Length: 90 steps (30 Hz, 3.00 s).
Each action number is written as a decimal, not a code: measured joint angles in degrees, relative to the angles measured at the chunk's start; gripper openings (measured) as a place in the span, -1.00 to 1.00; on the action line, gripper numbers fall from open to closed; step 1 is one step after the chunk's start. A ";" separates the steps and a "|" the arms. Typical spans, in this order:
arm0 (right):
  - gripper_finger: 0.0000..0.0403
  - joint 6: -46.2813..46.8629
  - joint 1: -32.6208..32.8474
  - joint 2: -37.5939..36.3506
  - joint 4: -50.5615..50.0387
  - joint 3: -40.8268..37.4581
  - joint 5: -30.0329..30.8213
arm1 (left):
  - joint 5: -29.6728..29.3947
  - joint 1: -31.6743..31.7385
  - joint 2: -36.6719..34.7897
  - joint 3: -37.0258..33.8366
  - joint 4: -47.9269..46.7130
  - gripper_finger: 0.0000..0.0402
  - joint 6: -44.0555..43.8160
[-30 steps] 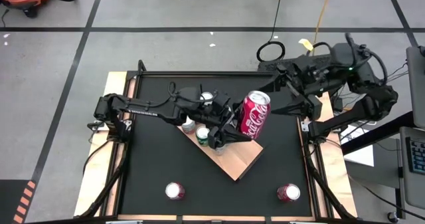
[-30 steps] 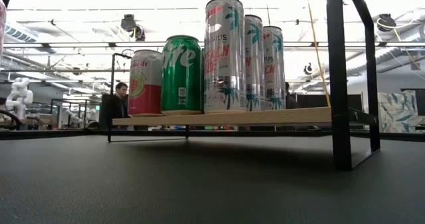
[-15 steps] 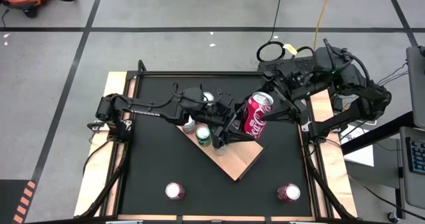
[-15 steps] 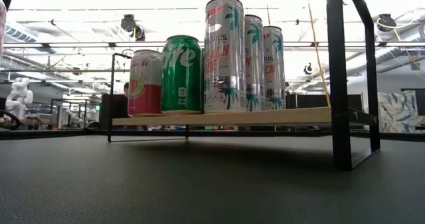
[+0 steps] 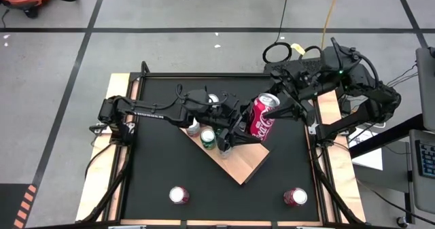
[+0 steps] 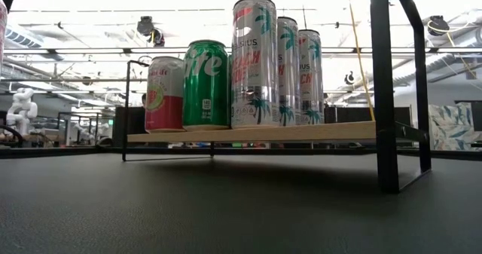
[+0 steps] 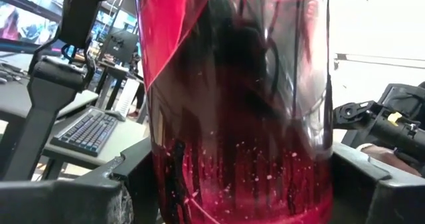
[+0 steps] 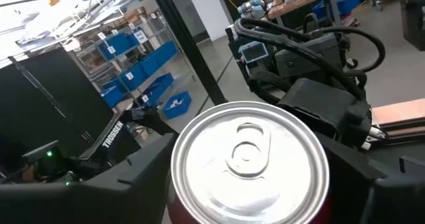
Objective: Place canned beverage on shelf
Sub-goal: Put the top red soda can on the shelf
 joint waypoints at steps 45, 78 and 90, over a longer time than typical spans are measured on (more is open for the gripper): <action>0.33 4.43 0.06 -5.84 -11.01 -0.04 14.12 | -21.85 -0.18 -5.94 0.11 -12.36 0.88 1.53; 0.36 6.30 0.04 -3.24 -8.34 -0.01 22.09 | -14.93 2.37 -7.41 0.04 -19.91 0.88 -0.15; 0.36 6.32 0.04 -1.53 -4.54 0.00 21.94 | -5.00 4.07 -6.95 0.00 -19.96 0.88 -1.81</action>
